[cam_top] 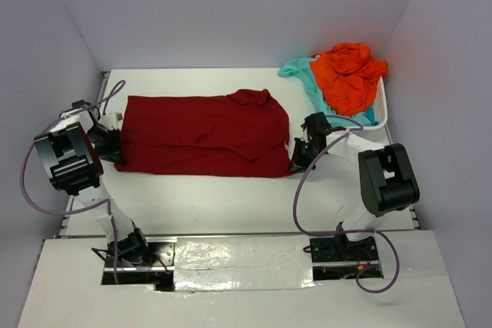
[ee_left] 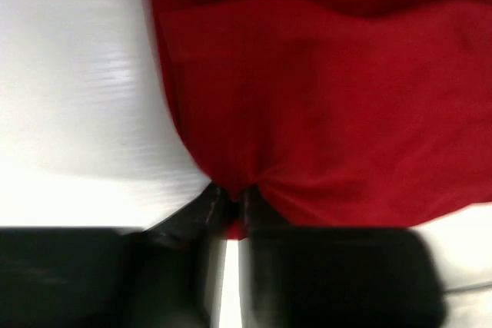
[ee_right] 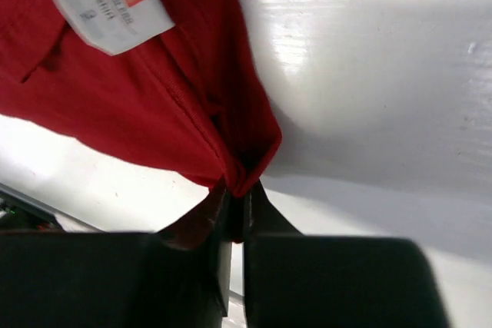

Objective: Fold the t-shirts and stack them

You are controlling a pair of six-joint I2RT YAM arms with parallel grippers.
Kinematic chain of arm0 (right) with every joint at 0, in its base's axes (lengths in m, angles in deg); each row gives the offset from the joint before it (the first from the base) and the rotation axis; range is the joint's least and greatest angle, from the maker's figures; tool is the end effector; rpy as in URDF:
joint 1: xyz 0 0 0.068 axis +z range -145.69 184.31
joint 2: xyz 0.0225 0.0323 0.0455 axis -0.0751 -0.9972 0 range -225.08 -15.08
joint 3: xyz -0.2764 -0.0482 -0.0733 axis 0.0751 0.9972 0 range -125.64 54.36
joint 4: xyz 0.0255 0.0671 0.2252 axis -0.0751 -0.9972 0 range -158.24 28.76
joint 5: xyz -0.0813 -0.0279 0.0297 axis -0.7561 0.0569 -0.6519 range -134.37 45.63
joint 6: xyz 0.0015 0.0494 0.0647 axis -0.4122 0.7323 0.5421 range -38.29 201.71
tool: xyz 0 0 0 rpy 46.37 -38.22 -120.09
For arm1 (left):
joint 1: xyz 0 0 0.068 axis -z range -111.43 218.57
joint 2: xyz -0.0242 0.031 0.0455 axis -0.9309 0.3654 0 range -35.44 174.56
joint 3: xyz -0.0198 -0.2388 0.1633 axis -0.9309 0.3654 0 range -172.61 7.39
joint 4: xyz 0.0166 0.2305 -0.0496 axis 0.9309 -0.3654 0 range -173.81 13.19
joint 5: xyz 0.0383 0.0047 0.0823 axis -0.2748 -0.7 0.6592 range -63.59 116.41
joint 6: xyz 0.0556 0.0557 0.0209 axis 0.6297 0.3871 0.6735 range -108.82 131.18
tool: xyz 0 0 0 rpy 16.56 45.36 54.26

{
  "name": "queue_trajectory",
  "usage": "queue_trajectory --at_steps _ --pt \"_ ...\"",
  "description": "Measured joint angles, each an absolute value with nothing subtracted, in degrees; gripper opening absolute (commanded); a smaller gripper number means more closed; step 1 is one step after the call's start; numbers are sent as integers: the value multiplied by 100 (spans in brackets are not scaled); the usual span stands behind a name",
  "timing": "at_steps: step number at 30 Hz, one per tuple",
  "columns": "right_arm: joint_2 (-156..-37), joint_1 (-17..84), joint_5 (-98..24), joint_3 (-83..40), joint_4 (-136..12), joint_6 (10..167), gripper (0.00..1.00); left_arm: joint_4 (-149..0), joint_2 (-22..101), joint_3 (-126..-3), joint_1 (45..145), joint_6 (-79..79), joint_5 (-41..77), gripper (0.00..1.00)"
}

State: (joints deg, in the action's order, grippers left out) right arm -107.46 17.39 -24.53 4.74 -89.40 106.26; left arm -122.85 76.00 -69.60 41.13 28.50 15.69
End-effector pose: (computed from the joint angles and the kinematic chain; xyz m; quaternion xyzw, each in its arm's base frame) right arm 0.2658 0.0863 0.1583 0.0686 0.9694 0.2134 0.0998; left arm 0.3259 0.1543 0.1604 -0.0798 0.9890 -0.0546 0.1118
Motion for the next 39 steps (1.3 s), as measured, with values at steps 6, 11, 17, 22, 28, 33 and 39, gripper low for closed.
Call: queue_trajectory --at_steps 6,11,17,22,28,33,39 --pt "-10373 1597 -2445 974 -8781 10795 0 -12241 7477 -6732 4047 3025 1199 0" --pt "-9258 1411 -2445 1645 -8991 11000 0 -12434 7101 -6225 3831 3386 1346 0" --pt "-8233 1418 -2331 2393 -9301 11374 29 -12781 6472 -5452 3647 3821 2039 0" --pt "-8056 1418 -2313 2655 -9670 11479 73 -13059 6293 -5148 3654 4129 2390 65" --pt "-7896 1411 -2670 1835 -10422 11324 81 -13299 6312 -6094 3693 4065 2812 80" --pt "-8364 1363 -2552 113 -10337 10766 5 -12008 5659 -7591 5092 4319 2683 46" --pt "-10073 1363 -2099 -761 -9633 9968 31 -11219 5056 -7500 9334 5978 1300 55"
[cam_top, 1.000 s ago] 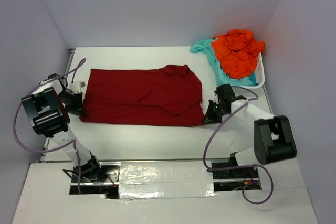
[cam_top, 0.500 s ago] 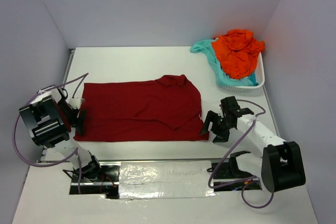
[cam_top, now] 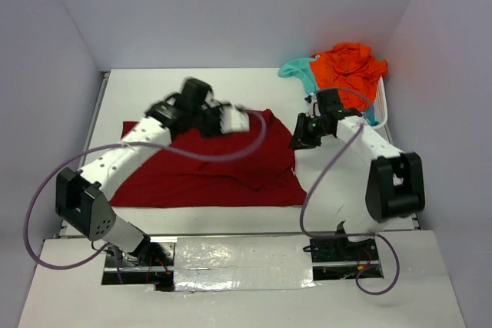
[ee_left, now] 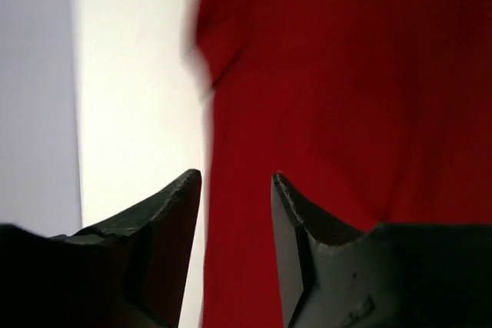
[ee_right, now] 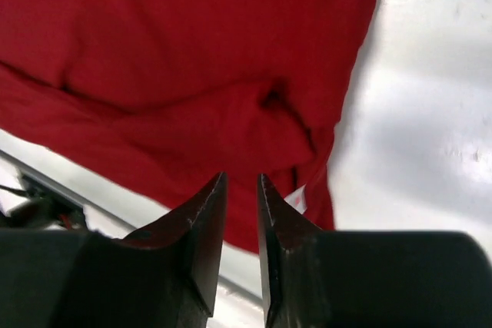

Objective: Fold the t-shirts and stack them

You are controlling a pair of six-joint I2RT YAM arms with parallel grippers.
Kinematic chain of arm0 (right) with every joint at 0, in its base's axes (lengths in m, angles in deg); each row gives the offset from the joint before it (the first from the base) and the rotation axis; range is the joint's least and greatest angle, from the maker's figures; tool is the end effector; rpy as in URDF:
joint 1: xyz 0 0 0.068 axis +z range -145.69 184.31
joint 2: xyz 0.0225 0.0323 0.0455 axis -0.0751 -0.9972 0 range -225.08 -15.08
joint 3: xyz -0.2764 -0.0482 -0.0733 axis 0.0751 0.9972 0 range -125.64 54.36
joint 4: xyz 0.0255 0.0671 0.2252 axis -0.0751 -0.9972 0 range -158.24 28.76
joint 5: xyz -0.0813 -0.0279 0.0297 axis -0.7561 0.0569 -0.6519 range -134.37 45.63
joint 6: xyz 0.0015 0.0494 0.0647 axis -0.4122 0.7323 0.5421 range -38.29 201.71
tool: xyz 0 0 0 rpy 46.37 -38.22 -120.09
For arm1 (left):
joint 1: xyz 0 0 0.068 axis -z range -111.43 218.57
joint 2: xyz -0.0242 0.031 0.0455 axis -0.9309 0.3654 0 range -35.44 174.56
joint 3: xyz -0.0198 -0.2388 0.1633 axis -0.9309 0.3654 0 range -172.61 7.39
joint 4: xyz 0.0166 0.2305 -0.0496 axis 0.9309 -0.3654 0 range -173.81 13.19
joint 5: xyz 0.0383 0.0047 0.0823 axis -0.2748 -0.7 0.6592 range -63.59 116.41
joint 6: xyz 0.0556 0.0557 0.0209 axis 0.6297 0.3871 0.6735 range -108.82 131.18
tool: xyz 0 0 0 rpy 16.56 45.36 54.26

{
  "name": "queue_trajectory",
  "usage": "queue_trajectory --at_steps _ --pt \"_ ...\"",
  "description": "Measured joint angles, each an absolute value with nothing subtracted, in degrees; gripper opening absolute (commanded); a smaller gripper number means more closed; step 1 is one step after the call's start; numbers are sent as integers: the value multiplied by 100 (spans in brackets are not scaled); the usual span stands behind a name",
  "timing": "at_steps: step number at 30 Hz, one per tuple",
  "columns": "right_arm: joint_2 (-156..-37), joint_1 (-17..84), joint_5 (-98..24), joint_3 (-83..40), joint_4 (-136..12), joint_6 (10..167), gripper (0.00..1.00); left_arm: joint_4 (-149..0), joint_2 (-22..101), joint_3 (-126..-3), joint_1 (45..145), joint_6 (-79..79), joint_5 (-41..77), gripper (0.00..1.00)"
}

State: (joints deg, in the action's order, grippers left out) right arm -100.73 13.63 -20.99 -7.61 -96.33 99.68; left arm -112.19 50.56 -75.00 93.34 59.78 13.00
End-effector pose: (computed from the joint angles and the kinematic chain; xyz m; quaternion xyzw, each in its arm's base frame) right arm 0.2860 0.0753 0.2431 0.0167 0.9445 0.2518 0.2101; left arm 0.2951 -0.1543 0.3508 0.5758 0.6888 -0.0148 0.4402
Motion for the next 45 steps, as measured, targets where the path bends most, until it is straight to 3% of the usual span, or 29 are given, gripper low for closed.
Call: queue_trajectory --at_steps 5,15,21,24,25,28,33,42,45 --pt "-11000 1363 -1929 -893 -9498 9647 37 -11109 5178 -6267 10941 7055 554 61" --pt "-11269 1363 -1988 -875 -9277 9400 47 -10539 6588 -6099 11896 7602 159 63" --pt "-11441 1363 -2106 -792 -9166 9343 45 -10460 6992 -6140 12007 7707 251 48" --pt "-11500 1365 -2115 -759 -9139 9297 40 -10473 7108 -6147 12040 7674 329 28" --pt "-11500 1367 -2119 -726 -9117 9289 39 -10451 7108 -6158 12051 7654 373 13" --pt "-11494 1374 -2115 -611 -9069 9280 38 -10399 7110 -6184 12064 7521 506 1" --pt "-11391 1426 -2121 -438 -9080 9278 40 -10373 7110 -6306 12069 7246 707 0" --pt "-11076 1483 -2180 -377 -9150 9308 55 -10298 7110 -6896 11572 5702 668 0" --pt "-11020 1483 -2174 -381 -9174 9352 55 -10305 7108 -7082 11085 5285 305 8"
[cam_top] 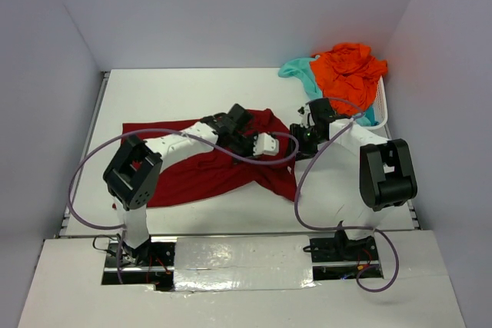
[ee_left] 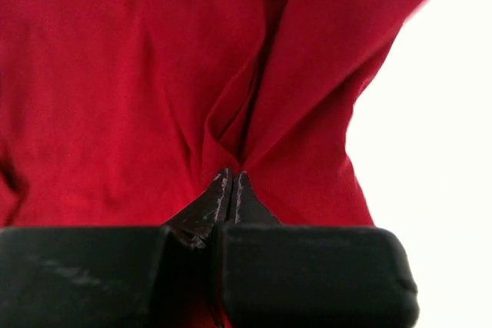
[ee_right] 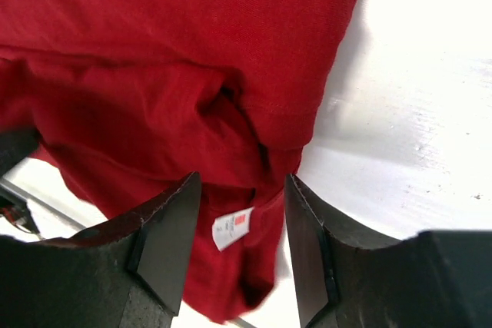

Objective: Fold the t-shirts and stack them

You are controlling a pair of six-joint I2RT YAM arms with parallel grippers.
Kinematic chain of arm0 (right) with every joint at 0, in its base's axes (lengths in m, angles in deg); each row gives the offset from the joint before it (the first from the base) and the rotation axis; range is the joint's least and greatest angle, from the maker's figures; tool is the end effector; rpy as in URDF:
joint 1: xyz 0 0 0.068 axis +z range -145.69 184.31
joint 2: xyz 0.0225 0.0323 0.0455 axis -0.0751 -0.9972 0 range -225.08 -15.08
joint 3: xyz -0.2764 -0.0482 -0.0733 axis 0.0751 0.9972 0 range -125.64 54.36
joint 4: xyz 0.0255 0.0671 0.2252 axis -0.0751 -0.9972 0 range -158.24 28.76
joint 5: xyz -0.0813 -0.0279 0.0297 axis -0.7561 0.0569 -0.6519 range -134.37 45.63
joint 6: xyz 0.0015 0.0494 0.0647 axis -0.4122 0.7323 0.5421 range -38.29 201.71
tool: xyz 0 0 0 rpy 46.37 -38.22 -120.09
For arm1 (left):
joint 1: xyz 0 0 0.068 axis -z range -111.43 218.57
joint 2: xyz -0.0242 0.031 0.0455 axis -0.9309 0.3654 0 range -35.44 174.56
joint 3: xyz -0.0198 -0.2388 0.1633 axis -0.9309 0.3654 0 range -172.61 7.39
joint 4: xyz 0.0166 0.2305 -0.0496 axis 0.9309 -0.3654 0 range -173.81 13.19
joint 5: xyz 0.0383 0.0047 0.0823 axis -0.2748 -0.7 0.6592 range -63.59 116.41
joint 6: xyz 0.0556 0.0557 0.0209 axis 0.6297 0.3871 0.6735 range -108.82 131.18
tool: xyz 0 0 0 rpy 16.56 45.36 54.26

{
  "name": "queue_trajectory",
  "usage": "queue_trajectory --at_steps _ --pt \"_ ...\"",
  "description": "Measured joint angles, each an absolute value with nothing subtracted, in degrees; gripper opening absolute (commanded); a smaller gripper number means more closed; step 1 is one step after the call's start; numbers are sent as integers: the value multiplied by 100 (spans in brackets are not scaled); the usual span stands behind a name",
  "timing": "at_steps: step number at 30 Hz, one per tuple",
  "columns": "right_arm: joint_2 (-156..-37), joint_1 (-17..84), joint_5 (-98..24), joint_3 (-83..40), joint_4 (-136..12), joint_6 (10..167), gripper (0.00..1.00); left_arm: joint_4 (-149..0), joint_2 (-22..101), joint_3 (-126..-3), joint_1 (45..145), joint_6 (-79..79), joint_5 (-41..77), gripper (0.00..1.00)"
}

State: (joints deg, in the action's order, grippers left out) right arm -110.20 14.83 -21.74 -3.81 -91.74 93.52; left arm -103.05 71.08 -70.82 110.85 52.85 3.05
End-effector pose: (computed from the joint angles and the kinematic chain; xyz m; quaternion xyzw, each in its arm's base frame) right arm 0.2987 0.0831 0.1824 -0.0276 0.9620 0.2259 0.1508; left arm 0.2777 -0.2906 0.2198 0.6697 0.6523 -0.1944 0.2971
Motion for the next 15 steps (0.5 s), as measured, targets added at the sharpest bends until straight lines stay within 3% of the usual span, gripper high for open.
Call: queue_trajectory --at_steps 3,5,6,9,11,15 --pt "-10991 1483 -2112 -383 -9172 9385 57 -10360 7108 -7082 10797 5154 115 14" --pt "-10991 1483 -2084 -383 -9181 9405 59 -10449 7108 -7073 10818 5182 2 25" --pt "-10991 1483 -2069 -383 -9194 9413 63 -10499 7108 -7073 10882 5198 -60 36" --pt "-10965 1483 -2067 -375 -9249 9479 72 -10648 7134 -7073 11124 5329 -184 54" --pt "-10766 1487 -2171 -274 -9325 9595 75 -10768 7163 -7073 11273 5307 -274 71" --pt "-9774 1487 -2416 213 -9537 9916 73 -11024 7158 -7202 11249 5005 -296 74"
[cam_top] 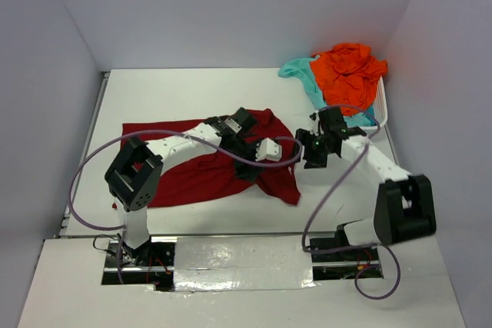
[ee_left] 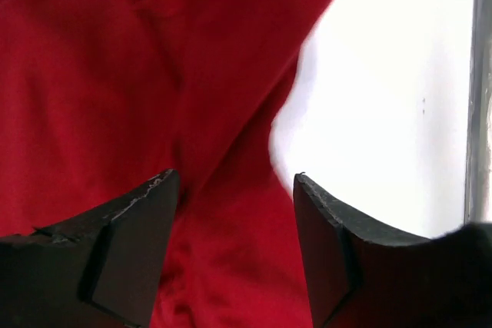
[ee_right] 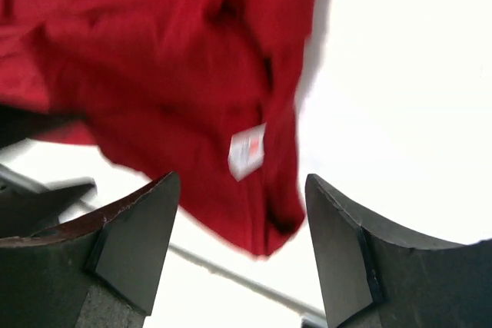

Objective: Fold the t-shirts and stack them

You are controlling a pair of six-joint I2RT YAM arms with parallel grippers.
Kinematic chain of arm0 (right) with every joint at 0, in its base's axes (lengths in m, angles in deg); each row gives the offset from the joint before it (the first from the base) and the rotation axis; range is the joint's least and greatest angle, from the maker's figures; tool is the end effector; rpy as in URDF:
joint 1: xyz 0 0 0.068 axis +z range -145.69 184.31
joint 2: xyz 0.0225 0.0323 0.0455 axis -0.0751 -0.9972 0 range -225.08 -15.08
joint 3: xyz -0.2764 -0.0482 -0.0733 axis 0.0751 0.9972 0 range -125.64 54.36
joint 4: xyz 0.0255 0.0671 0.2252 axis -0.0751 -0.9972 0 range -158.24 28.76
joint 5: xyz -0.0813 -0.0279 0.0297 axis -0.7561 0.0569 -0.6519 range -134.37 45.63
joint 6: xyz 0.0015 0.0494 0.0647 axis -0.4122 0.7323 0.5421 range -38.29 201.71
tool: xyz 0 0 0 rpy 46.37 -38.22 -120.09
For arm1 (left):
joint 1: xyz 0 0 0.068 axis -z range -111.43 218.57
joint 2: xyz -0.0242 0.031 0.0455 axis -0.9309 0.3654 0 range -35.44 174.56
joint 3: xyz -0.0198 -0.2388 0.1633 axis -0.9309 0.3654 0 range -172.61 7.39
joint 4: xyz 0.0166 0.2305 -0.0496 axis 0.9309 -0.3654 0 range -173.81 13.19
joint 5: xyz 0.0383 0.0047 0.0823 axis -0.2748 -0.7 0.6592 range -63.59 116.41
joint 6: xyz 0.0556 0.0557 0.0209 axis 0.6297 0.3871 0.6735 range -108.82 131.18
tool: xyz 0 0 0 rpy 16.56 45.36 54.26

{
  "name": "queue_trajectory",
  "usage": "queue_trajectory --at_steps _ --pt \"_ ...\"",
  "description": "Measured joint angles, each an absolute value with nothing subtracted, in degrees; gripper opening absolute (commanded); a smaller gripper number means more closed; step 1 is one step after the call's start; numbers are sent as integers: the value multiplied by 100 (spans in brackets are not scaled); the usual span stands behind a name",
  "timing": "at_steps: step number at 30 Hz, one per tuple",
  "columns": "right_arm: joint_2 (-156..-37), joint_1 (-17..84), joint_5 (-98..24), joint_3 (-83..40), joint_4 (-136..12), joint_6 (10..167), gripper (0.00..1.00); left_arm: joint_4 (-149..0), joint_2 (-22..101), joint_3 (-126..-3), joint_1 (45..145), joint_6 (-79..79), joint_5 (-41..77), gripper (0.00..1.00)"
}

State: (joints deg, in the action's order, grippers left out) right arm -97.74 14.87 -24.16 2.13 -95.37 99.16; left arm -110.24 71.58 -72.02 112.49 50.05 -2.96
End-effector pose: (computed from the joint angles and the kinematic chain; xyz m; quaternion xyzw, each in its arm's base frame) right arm 0.2538 0.0721 0.2075 0.0191 0.9609 0.2185 0.1689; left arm 0.2561 -0.2949 0.2163 0.6669 0.6607 -0.2558 0.2308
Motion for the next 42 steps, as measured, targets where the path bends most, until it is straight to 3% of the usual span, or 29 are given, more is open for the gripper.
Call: queue_trajectory --at_steps 6,12,15,16,18,19,21,22,29,30,31,33,35,36,41,42 --pt "-8541 1647 -2248 1378 -9524 10668 73 -11313 6103 -7132 10152 4192 -215 76" --pt "-8574 2113 -1975 2176 -9480 11206 71 -11435 3571 -5078 8582 4142 1140 73" --pt "-8611 2132 -1977 2375 -9353 11365 55 -11490 2734 -3565 8436 4374 2050 74" --pt "-8650 2132 -1992 2403 -9305 11400 41 -11503 2568 -3111 8436 4437 2279 74" --pt "-8790 2132 -2025 2419 -9192 11461 28 -11494 2306 -2306 8434 4653 2751 75" --pt "-8856 2132 -2062 2419 -9133 11512 16 -11400 2190 -1944 8419 4754 3002 75" --pt "-8884 2108 -2182 2443 -9082 11560 4 -11142 1886 -1710 8325 5040 3437 76" --pt "-8860 2093 -2259 2447 -9100 11577 0 -10906 1768 -1596 8213 5198 3641 76" --pt "-8165 1968 -2748 2591 -9375 11772 0 -9413 2284 -1415 6849 6380 4056 74" --pt "-8071 1968 -2797 2624 -9439 11822 2 -9260 2365 -1412 6572 6553 4010 74" --pt "-7973 1966 -2860 2664 -9520 11883 11 -9125 2450 -1419 6268 6802 3969 75" --pt "-7815 1962 -2956 2734 -9664 11984 41 -9085 2514 -1482 5881 7182 3844 76" --pt "-7791 1951 -2982 2749 -9756 11997 52 -9306 2450 -1552 5754 7554 3588 80" --pt "-7828 1946 -2987 2744 -9773 11981 63 -9477 2339 -1570 5737 7705 3385 81" --pt "-7935 1942 -2847 2519 -10000 11898 89 -10915 1447 -1686 5734 8478 2185 87" --pt "-7852 1942 -2856 2428 -10151 11887 91 -11205 1325 -1810 5737 8553 1973 89"
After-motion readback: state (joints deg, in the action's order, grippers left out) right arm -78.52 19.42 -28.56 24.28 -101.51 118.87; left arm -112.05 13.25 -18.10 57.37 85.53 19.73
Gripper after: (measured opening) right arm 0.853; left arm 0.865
